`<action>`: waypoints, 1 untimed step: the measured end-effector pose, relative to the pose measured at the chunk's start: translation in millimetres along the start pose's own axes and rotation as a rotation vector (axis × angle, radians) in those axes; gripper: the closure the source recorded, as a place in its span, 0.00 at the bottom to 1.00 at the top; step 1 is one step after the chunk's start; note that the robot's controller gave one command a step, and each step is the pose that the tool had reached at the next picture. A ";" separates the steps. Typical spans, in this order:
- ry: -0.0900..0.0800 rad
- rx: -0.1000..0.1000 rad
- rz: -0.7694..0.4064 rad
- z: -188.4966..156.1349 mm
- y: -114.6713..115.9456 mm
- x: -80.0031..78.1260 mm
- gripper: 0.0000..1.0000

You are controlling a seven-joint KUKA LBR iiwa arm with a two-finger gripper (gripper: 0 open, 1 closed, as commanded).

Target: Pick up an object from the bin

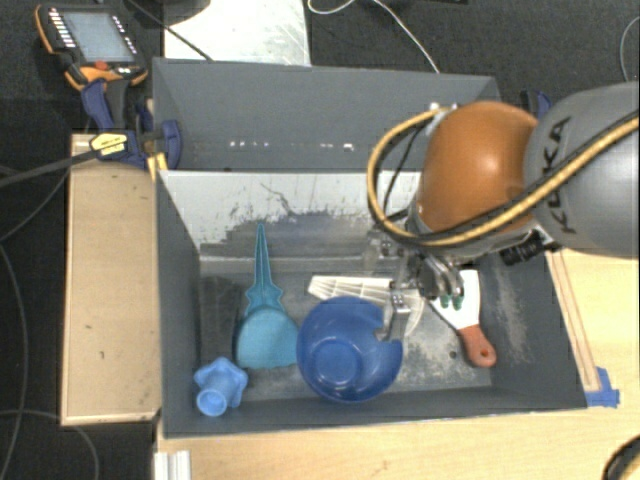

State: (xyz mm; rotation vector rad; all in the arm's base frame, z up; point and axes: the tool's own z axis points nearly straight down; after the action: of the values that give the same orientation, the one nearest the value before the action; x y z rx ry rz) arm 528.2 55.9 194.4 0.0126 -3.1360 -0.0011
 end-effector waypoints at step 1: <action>-0.008 0.000 0.002 -4.6 -0.4 -1.4 0.00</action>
Offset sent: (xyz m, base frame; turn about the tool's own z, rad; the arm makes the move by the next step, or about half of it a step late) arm 0.0127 0.0520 -0.0346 0.1475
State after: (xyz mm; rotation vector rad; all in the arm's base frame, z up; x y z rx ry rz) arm 529.7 55.5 199.0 0.0096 -3.1442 -0.0017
